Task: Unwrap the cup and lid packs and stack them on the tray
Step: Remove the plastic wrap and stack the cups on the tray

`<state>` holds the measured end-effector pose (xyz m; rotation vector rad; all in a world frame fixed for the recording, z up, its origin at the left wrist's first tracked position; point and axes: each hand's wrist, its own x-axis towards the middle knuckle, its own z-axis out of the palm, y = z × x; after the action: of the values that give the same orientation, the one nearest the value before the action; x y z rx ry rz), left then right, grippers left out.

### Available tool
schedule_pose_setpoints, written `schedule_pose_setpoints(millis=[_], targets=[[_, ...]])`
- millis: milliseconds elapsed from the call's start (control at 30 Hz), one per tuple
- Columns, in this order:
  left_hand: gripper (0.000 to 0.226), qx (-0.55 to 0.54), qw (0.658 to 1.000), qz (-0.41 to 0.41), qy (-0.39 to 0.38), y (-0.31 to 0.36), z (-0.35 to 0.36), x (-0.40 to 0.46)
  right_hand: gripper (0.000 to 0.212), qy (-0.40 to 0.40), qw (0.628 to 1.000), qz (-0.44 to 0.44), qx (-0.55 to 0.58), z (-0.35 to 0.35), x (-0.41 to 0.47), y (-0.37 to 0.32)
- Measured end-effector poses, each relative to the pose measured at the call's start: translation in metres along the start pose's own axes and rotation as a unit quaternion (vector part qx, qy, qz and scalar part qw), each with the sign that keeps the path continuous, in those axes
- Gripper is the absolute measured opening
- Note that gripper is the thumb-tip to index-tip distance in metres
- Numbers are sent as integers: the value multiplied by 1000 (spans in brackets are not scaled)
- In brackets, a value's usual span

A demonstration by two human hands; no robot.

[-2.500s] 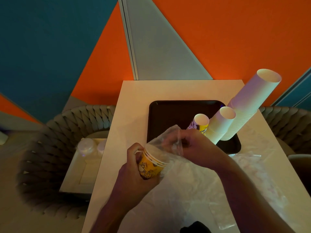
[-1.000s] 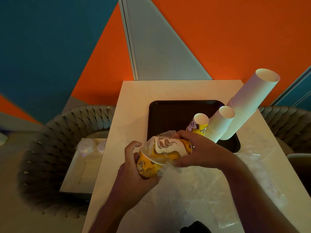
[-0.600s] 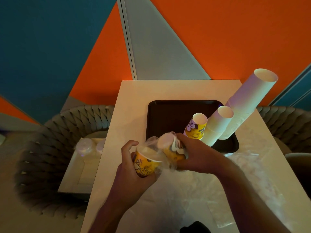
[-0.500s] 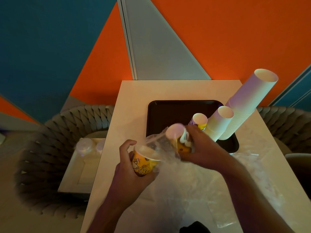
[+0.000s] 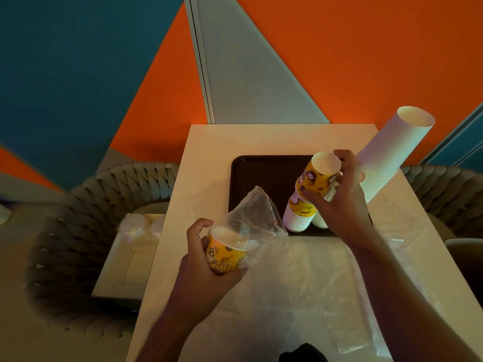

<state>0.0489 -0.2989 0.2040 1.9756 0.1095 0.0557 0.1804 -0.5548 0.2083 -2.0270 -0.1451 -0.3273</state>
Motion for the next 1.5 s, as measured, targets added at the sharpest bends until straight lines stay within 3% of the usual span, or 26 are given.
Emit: schedule_pose_setpoints(millis=[367, 733, 833, 900, 967, 1067, 1267, 1500], targets=[[87, -6, 1000, -7, 4, 0, -3, -1, 71, -47, 995, 43, -81, 8, 11, 30], [90, 7, 1000, -22, 2, -1, -4, 0, 81, -131, 971, 51, -196, 13, 13, 40], [82, 21, 1000, -23, -3, 1, -4, 2, 86, -111, 967, 41, -227, 7, 11, 32], [77, 25, 999, -27, -1, 3, -5, 2, 73, -58, 974, 31, -217, 3, 5, 20], [72, 26, 999, -33, -1, 2, -4, 1, 45, -33, 987, 10, -158, 2, 0, 2], [66, 24, 999, -33, -13, 3, -2, 2, 31, -114, 993, 17, -35, 2, -10, -25], [68, 18, 999, -14, -47, 10, 4, 3, 11, -292, 954, 6, 72, 16, -22, -50], [67, 6, 997, -13, -81, 16, 3, 3, 27, -409, 907, 24, 98, 20, -27, -50]])
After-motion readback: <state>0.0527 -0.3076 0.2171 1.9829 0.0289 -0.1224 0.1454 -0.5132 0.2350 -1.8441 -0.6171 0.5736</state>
